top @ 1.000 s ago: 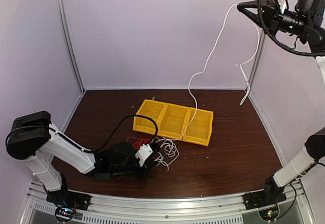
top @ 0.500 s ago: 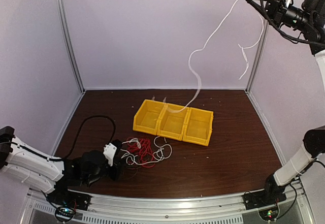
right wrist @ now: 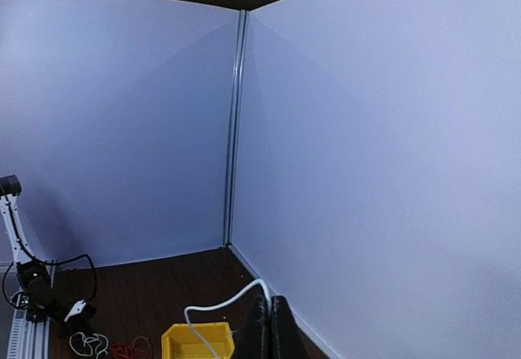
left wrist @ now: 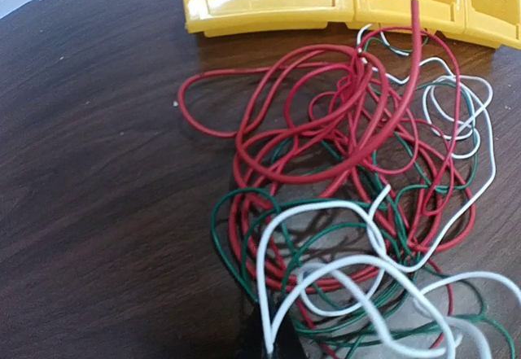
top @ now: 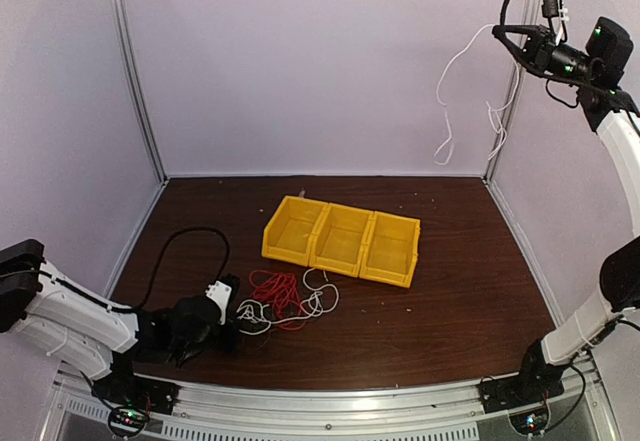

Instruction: Untangle the cables

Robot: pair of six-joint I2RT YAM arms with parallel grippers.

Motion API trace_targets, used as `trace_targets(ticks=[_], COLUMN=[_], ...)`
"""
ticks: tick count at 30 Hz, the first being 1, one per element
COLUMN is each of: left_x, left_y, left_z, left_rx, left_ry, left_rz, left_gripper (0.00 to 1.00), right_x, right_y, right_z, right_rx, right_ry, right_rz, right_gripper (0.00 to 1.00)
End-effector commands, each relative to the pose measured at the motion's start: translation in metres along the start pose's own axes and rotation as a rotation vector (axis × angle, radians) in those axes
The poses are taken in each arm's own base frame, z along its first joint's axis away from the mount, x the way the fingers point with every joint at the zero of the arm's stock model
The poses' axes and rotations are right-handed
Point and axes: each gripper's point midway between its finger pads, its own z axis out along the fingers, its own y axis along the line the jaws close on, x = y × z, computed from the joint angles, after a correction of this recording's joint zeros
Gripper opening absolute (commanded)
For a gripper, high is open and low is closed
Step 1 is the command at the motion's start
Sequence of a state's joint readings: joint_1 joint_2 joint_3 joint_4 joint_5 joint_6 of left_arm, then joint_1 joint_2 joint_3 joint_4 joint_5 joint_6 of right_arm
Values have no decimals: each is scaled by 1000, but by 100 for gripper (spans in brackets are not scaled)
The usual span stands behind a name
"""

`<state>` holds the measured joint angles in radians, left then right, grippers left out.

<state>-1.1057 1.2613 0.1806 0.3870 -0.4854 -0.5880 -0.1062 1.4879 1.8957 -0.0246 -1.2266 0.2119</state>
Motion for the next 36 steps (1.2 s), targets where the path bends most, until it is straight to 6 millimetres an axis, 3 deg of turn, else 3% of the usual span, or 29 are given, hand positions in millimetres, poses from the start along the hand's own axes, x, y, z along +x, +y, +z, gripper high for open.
trace_targets(ticks=[1,3,9,12,19,23,27,36], left_x=[-23,-22,-20,-23,-24,-31,-38,-45], left_y=[-27,-33,-57,-64,-52,-54,-59,-51], left_z=[12,20,34,33,19,6,-5,-18], left_rx=[55,52,49,43,-54,-50,-23,-45], left_ry=[-13,11,30,7,-39,-71,-98,-143], left_rz=[40,56,101,84,32,10,-6,-42], left_gripper=[0,4,47,56,64,72,72,72], right_x=[8,21,66,85,122,152,178,205], right_y=[7,7,24,41,56,62,69,65], right_z=[-4,-2,22,38,59,68,78,83], right_rx=[19,24,-11,-45,-84,-100,-104,-95], right_ry=[12,29,112,150,205,238,272,292], right_rz=[-41,-28,-13,-11,6,32,37,41], right_gripper=[0,0,0,0,0,0,0,0])
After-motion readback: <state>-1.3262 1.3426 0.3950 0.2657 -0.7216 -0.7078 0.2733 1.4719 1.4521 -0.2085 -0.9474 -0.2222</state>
